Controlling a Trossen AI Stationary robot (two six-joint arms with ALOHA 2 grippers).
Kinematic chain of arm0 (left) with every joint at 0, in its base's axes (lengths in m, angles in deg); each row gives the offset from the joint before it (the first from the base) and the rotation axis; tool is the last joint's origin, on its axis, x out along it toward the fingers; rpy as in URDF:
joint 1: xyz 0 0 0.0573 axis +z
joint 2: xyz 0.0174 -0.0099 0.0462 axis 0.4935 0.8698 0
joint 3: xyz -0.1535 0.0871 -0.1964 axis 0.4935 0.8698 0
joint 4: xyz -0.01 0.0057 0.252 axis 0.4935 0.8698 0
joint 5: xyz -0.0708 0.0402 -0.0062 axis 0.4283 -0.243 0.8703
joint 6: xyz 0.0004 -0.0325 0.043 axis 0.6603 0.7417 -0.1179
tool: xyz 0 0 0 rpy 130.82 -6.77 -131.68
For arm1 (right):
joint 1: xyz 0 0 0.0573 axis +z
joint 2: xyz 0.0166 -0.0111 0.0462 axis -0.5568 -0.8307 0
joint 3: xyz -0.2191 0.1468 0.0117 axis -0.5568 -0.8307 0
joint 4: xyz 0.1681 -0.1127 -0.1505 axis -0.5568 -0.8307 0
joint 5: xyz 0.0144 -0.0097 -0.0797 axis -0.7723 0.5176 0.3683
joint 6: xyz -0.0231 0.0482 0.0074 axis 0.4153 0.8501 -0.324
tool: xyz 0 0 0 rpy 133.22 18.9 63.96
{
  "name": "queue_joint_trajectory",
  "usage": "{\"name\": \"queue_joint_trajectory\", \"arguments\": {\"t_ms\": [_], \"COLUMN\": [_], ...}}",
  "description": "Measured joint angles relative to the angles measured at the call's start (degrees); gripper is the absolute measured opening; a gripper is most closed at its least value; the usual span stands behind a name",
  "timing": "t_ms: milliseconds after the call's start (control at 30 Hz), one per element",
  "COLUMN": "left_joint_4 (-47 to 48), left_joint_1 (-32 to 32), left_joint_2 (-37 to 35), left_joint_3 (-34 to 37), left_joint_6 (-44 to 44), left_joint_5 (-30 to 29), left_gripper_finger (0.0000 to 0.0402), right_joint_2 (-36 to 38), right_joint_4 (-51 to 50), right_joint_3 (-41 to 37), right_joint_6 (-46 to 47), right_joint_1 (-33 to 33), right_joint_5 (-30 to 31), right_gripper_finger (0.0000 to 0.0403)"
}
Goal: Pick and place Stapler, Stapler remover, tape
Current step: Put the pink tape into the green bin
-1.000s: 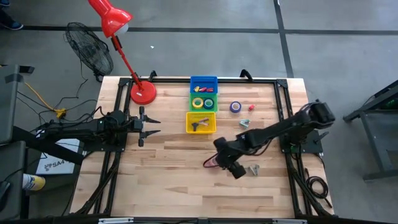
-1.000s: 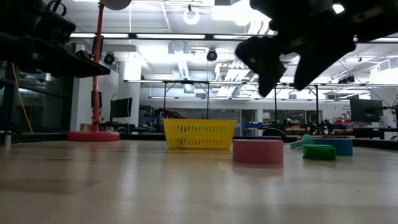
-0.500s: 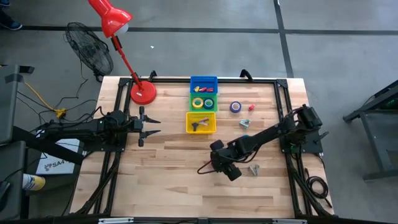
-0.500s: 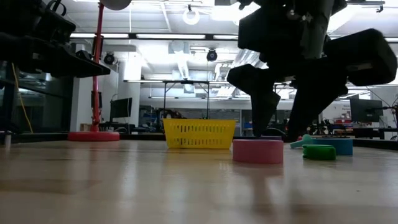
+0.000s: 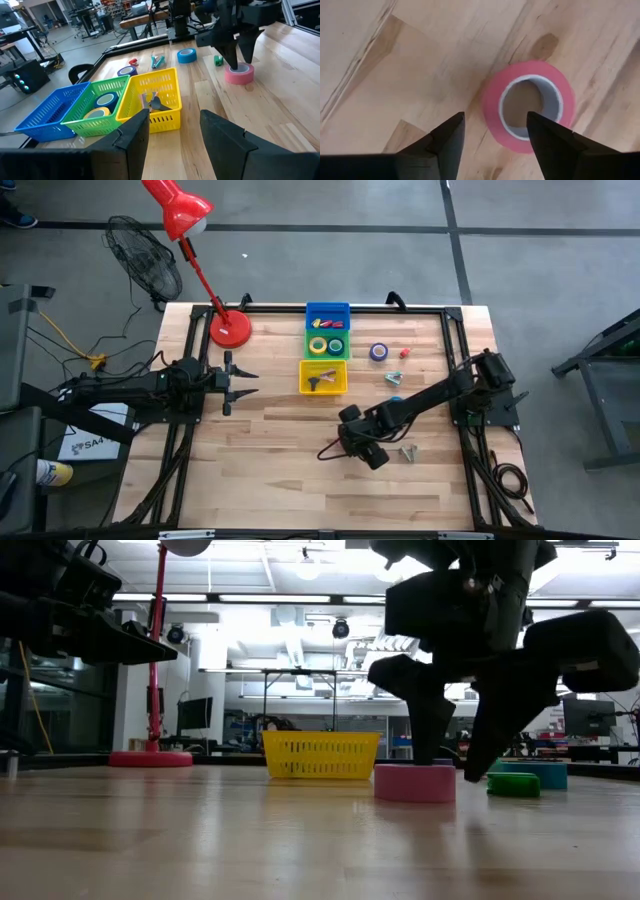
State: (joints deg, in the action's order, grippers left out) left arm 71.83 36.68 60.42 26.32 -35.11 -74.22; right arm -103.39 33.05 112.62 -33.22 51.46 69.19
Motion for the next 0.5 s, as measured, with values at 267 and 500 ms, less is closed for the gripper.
{"name": "queue_joint_trajectory", "arguments": {"t_ms": [267,500], "left_joint_4": [0.00,0.00], "left_joint_1": [0.00,0.00], "left_joint_2": [0.00,0.00], "left_joint_3": [0.00,0.00], "left_joint_6": [0.00,0.00], "left_joint_5": [0.00,0.00], "left_gripper_finger": [0.0172,0.0172], "right_joint_2": [-0.61,-0.63], "right_joint_4": [0.78,0.81], "right_joint_3": [0.02,0.00], "right_joint_6": [-0.02,-0.02], "right_joint_1": [0.00,0.00], "right_joint_5": [0.43,0.62], "right_gripper_finger": [0.0187,0.0140]}}
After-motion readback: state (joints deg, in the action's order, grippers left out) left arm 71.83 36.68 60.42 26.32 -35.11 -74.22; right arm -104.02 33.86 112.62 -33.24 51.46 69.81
